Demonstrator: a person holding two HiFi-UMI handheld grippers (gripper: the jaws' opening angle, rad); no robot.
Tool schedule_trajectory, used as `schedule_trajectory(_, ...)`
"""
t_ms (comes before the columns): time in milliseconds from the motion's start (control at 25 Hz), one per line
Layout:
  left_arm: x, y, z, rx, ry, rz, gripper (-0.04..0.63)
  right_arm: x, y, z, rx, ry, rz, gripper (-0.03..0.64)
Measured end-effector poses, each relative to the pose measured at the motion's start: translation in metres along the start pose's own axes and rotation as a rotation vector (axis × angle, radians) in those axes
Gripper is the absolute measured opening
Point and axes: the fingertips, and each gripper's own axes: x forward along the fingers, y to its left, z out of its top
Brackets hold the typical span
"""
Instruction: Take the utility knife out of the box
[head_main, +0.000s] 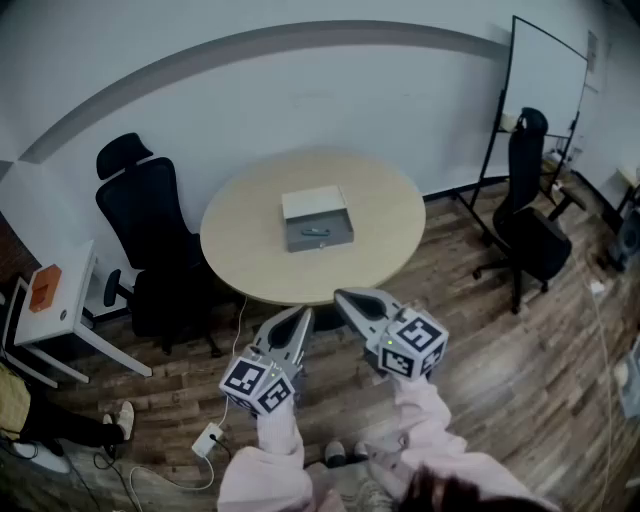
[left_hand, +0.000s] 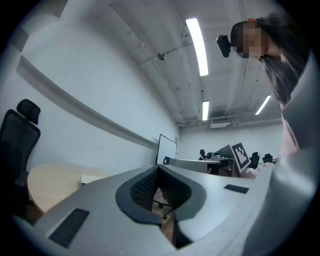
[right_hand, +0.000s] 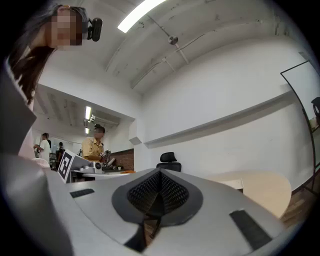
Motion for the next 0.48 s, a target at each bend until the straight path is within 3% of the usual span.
schedule_trajectory(480, 0.013, -0.005, -0.012, -0.012, 0.02, 0.002, 0.002, -0.009, -0.014, -0.009, 0.005, 0.017, -0.012, 0.002)
